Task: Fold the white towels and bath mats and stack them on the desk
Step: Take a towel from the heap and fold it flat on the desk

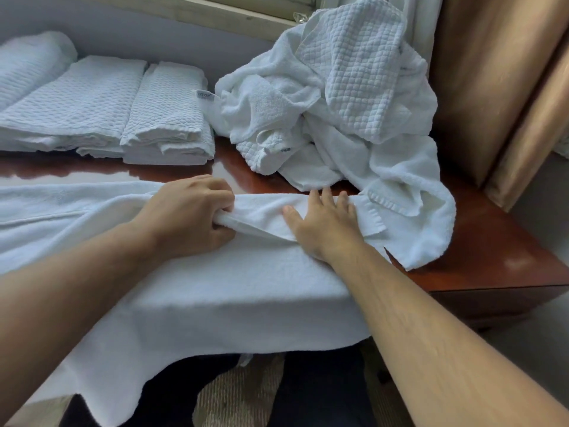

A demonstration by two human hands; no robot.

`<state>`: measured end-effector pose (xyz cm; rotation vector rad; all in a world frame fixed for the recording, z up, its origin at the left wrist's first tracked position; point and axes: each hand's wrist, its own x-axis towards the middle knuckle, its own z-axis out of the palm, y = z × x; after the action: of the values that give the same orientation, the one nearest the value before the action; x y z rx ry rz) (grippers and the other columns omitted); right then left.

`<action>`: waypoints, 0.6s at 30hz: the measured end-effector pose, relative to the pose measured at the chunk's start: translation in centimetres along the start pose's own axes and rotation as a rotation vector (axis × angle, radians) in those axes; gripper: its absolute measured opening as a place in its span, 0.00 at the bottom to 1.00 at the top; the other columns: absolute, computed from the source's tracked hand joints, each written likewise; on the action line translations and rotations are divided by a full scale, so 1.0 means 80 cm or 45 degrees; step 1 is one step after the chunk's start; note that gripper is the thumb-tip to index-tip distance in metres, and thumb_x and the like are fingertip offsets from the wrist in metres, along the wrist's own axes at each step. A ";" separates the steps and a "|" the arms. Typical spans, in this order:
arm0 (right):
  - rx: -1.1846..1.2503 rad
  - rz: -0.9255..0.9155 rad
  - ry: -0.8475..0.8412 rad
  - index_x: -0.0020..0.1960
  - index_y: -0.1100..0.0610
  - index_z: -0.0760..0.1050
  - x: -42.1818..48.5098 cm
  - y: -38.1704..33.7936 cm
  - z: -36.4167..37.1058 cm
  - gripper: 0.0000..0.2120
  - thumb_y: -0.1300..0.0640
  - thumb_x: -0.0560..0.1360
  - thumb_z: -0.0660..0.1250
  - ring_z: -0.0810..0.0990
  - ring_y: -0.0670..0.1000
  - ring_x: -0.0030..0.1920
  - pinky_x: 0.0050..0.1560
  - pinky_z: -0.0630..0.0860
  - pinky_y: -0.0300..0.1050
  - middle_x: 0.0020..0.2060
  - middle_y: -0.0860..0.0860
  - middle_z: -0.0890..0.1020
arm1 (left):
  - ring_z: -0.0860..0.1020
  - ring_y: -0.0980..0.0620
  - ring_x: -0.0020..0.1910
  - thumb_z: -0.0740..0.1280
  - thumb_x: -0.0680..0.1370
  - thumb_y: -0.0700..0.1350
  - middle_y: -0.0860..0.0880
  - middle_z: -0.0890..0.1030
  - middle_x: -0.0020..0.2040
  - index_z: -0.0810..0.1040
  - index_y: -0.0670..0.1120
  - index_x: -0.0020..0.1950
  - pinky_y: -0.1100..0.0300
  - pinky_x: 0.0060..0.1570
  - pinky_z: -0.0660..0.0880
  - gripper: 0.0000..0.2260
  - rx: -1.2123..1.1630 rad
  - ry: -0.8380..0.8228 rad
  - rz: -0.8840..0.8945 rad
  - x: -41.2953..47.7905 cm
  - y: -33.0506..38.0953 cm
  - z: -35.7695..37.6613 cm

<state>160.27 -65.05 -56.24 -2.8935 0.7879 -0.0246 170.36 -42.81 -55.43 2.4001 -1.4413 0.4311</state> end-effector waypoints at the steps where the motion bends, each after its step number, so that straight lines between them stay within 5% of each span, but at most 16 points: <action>1: -0.008 -0.008 0.012 0.82 0.57 0.47 0.008 0.001 -0.001 0.43 0.29 0.78 0.44 0.44 0.63 0.81 0.79 0.43 0.59 0.82 0.57 0.49 | 0.77 0.47 0.45 0.65 0.66 0.55 0.55 0.79 0.45 0.77 0.47 0.40 0.54 0.40 0.75 0.12 0.007 -0.010 -0.010 0.004 -0.002 0.002; 6: 0.068 -0.080 0.136 0.78 0.55 0.63 0.022 0.003 -0.007 0.38 0.31 0.77 0.51 0.59 0.60 0.77 0.77 0.56 0.57 0.76 0.54 0.67 | 0.77 0.47 0.49 0.70 0.69 0.54 0.53 0.79 0.48 0.77 0.48 0.47 0.51 0.51 0.73 0.12 0.056 -0.043 -0.028 0.010 0.003 -0.005; 8: 0.088 -0.228 0.396 0.69 0.56 0.74 0.009 -0.001 -0.008 0.27 0.39 0.78 0.62 0.71 0.58 0.67 0.68 0.67 0.55 0.65 0.54 0.77 | 0.75 0.49 0.57 0.66 0.72 0.60 0.54 0.79 0.55 0.76 0.52 0.56 0.51 0.60 0.69 0.17 0.054 -0.033 -0.089 -0.006 0.004 -0.015; 11: 0.272 -0.554 0.768 0.53 0.58 0.82 -0.011 -0.034 -0.006 0.10 0.53 0.76 0.70 0.77 0.59 0.52 0.53 0.74 0.54 0.48 0.54 0.82 | 0.73 0.46 0.60 0.58 0.78 0.60 0.51 0.78 0.60 0.76 0.54 0.61 0.48 0.60 0.68 0.17 0.068 0.172 -0.487 -0.055 -0.025 -0.041; 13: 0.509 -0.723 0.641 0.51 0.56 0.82 -0.019 -0.080 -0.013 0.10 0.50 0.76 0.69 0.77 0.54 0.49 0.53 0.74 0.51 0.45 0.51 0.82 | 0.71 0.41 0.63 0.59 0.79 0.56 0.47 0.76 0.64 0.74 0.54 0.64 0.45 0.60 0.68 0.15 0.180 0.173 -0.920 -0.101 -0.062 -0.064; 15: 0.531 -0.854 0.321 0.59 0.53 0.80 -0.023 -0.140 -0.018 0.21 0.38 0.76 0.66 0.76 0.51 0.54 0.58 0.73 0.47 0.51 0.50 0.80 | 0.67 0.40 0.69 0.58 0.80 0.57 0.45 0.72 0.70 0.70 0.54 0.70 0.43 0.65 0.64 0.20 0.228 -0.007 -1.254 -0.146 -0.094 -0.080; 18: 0.231 -0.827 0.078 0.71 0.52 0.71 -0.020 -0.217 -0.010 0.39 0.26 0.70 0.63 0.72 0.55 0.62 0.64 0.72 0.54 0.61 0.52 0.75 | 0.61 0.44 0.76 0.55 0.80 0.63 0.46 0.64 0.78 0.64 0.52 0.77 0.47 0.74 0.57 0.28 0.245 -0.168 -1.311 -0.185 -0.120 -0.080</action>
<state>167.56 -49.58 -52.95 -2.8410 -0.1671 -0.2380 171.62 -24.13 -56.65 2.9407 -0.0560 0.1406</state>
